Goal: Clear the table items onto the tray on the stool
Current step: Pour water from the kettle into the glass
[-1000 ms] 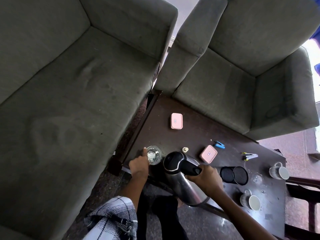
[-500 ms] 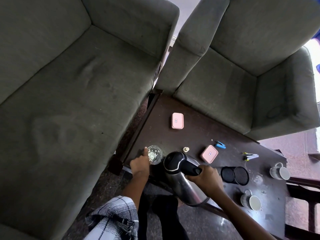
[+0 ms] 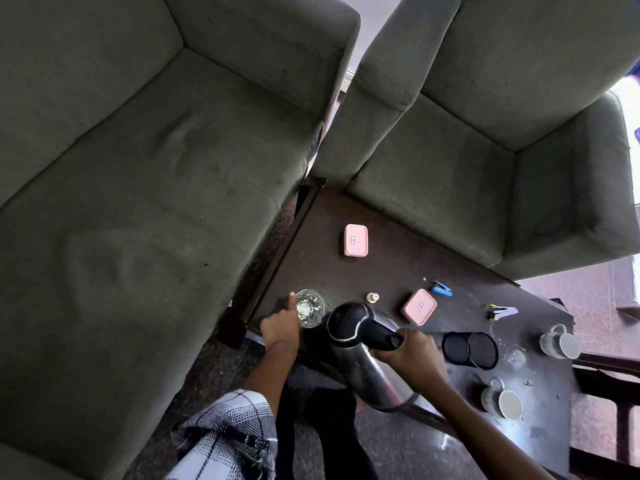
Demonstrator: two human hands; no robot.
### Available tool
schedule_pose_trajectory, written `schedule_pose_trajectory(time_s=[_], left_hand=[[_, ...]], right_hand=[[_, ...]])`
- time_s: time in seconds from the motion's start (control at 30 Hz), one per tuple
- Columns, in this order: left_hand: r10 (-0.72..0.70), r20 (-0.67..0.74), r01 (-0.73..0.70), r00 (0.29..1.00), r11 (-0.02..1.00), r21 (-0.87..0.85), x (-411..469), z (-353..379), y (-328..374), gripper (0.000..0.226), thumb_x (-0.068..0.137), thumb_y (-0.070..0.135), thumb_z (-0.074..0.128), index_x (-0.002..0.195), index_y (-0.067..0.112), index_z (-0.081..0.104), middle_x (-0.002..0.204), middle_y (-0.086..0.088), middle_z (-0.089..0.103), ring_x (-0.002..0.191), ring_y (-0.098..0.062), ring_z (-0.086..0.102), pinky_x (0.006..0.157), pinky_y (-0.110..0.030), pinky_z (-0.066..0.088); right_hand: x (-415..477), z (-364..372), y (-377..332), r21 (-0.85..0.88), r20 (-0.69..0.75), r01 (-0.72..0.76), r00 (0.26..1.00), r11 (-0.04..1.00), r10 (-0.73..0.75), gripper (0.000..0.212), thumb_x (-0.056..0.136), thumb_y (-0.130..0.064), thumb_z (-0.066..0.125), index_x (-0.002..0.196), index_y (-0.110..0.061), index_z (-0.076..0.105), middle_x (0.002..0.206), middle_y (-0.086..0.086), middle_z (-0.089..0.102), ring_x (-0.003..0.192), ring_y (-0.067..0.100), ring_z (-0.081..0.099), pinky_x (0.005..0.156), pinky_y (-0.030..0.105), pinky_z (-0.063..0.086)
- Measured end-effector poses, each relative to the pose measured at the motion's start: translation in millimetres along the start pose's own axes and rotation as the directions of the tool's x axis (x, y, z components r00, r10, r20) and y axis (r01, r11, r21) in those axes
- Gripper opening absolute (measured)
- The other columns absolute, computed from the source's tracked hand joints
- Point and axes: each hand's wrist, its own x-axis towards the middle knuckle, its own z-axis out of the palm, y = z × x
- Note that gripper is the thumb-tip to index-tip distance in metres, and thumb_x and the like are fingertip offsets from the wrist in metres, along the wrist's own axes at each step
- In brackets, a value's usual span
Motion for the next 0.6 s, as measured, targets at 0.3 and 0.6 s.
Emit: schedule_pose_trajectory(time_s=[0.3,0.6], left_hand=[[-0.012,0.017,0.012,1.000,1.000,-0.018,1.6,2.4,-1.7,0.060,0.096,0.016,0.043,0.148,0.022,0.014,0.108,-0.003,0.070,0.095,-0.018,0.068,0.077,-0.029,0.050],[-0.007,0.028,0.007,1.000,1.000,-0.010,-0.2,-1.3,-0.1,0.061,0.095,0.004,0.035,0.149,0.020,0.011,0.114,-0.003,0.068,0.099,-0.020,0.067,0.081,-0.030,0.049]], right_hand=[[0.9,1.4,0.8,0.006,0.011,-0.006,1.000,1.000,0.006,0.044,0.062,-0.050,0.071,0.052,-0.021,0.039,0.066,0.000,0.057,0.065,0.022,0.053,0.053,0.026,0.033],[1.1,1.6,0.1,0.002,0.020,0.007,1.000,1.000,-0.007,0.044,0.063,-0.050,0.071,0.053,-0.023,0.038,0.067,-0.001,0.056,0.065,0.020,0.052,0.046,0.024,0.029]])
